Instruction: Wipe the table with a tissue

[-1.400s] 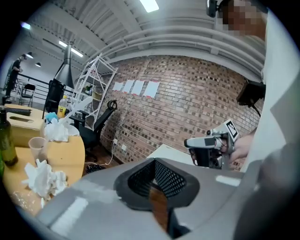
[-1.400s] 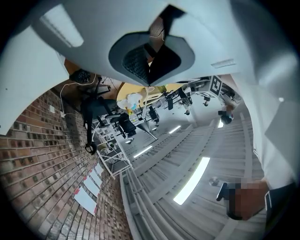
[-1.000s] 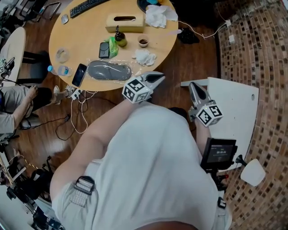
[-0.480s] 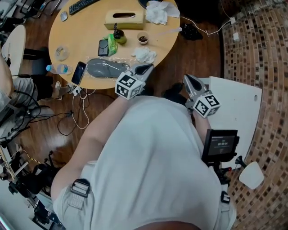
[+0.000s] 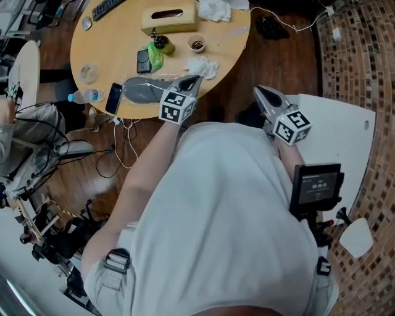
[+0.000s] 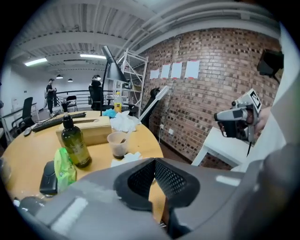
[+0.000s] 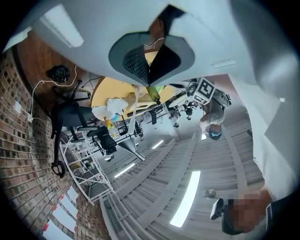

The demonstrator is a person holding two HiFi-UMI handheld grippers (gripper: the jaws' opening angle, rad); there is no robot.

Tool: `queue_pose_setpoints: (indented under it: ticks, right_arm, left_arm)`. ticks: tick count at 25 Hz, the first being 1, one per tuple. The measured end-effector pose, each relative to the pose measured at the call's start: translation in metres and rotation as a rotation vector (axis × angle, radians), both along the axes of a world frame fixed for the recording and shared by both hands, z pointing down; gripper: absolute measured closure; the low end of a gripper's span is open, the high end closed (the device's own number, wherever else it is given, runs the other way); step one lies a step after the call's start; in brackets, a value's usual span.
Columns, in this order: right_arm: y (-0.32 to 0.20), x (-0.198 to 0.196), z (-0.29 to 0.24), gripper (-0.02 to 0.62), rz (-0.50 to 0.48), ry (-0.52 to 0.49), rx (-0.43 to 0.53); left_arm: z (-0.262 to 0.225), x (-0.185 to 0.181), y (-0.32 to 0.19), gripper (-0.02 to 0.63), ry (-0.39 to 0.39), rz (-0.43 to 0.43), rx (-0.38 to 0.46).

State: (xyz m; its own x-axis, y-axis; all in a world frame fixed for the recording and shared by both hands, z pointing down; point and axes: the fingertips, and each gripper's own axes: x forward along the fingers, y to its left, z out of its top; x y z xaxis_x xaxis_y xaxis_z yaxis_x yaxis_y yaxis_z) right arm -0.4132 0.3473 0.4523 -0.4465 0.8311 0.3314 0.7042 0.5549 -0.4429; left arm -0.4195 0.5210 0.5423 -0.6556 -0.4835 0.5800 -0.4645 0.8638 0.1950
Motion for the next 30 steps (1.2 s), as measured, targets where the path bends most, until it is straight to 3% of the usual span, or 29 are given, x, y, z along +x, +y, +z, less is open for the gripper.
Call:
queue_pose_setpoints:
  ticks: [1, 8, 13, 17, 21, 23, 26, 30]
  right_arm:
    - [-0.001, -0.001, 0.001, 0.588, 0.002, 0.003, -0.002]
    - [-0.007, -0.012, 0.003, 0.588, 0.028, 0.013, -0.012]
    - [-0.02, -0.017, 0.005, 0.588, 0.065, 0.023, 0.0]
    - [-0.031, -0.018, 0.006, 0.588, 0.105, 0.03, 0.01]
    - [-0.042, -0.023, 0.006, 0.588, 0.14, 0.038, 0.012]
    - [-0.045, -0.026, 0.005, 0.588, 0.153, 0.038, 0.011]
    - [-0.047, -0.029, 0.004, 0.588, 0.165, 0.037, 0.008]
    - [-0.047, -0.032, 0.005, 0.588, 0.178, 0.038, 0.001]
  left_arm:
    - [0.005, -0.002, 0.004, 0.6, 0.024, -0.003, -0.024]
    - [0.043, -0.015, 0.011, 0.381, 0.19, 0.083, -0.182]
    - [0.073, -0.035, 0.019, 0.333, 0.253, 0.114, -0.301]
    - [0.092, -0.037, 0.029, 0.334, 0.335, 0.112, -0.342]
    - [0.1, -0.037, 0.034, 0.432, 0.375, 0.091, -0.349]
    - [0.098, -0.038, 0.034, 0.466, 0.371, 0.083, -0.348]
    - [0.09, -0.044, 0.027, 0.517, 0.316, 0.075, -0.276]
    - [0.074, -0.045, 0.027, 0.526, 0.27, 0.043, -0.194]
